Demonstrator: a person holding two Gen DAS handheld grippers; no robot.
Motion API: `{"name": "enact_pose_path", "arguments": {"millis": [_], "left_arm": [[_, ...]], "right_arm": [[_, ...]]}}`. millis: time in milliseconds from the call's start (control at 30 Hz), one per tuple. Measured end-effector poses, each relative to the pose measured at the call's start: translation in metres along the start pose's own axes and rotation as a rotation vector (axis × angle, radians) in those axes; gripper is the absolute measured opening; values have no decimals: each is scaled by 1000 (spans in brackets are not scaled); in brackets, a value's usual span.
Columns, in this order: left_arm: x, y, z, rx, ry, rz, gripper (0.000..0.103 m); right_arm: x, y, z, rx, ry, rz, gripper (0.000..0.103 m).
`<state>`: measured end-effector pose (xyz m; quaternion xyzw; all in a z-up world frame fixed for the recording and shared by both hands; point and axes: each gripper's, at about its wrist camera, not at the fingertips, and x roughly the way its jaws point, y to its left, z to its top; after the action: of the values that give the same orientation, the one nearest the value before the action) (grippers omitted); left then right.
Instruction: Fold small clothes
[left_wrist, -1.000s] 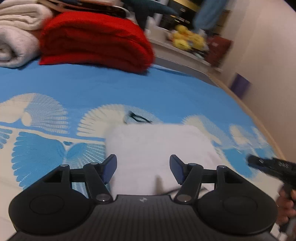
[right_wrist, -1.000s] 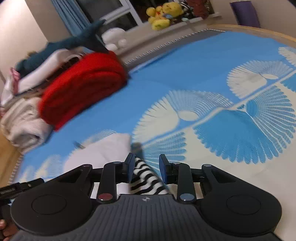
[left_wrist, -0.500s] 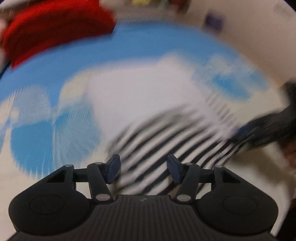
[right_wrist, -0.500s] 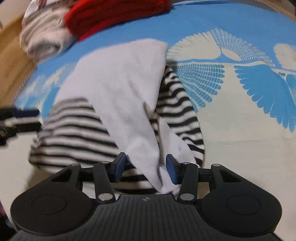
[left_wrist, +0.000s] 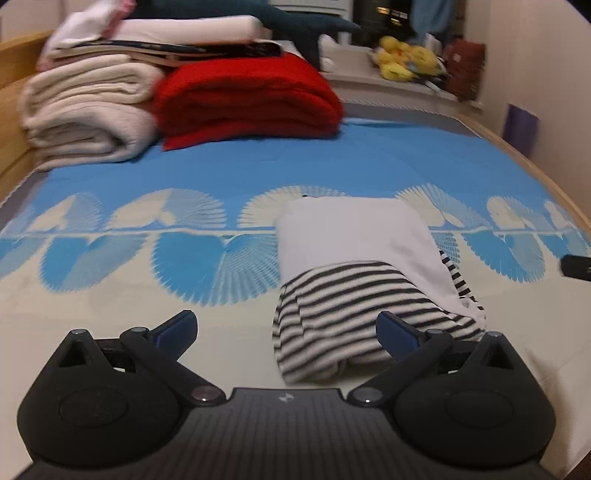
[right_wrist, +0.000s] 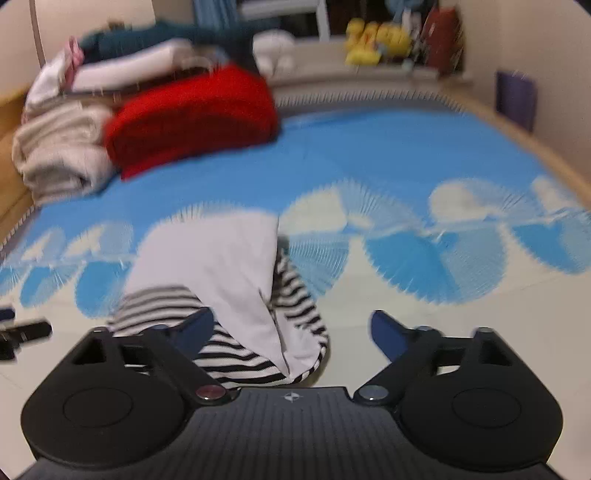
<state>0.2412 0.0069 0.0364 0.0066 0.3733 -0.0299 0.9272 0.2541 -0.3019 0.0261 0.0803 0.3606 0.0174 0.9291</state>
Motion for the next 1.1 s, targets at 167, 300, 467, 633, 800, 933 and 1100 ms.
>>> {"name": "enact_pose_path", "arguments": {"millis": [167, 300, 467, 633, 800, 933, 1100], "left_arm": [[-54, -8, -35, -74, -68, 8, 103], [-56, -10, -56, -113, 52, 15, 103], [-53, -16, -56, -123, 56, 43, 103], [-43, -28, -57, -94, 80, 20, 103], [-41, -38, -55, -60, 45, 0, 103], [-41, -43, -53, -68, 35, -10, 103], [-39, -48, -52, -72, 38, -8, 103]], "right_arm": [[-73, 14, -29, -42, -120, -30, 102], [-80, 22, -65, -21, -23, -87, 100], [-75, 34, -68, -10, -2, -104, 101], [-61, 45, -68, -33, 43, -107, 101], [-57, 55, -69, -67, 62, -99, 101], [-54, 64, -68, -109, 54, -80, 101], [-56, 73, -67, -145, 30, -71, 101]]}}
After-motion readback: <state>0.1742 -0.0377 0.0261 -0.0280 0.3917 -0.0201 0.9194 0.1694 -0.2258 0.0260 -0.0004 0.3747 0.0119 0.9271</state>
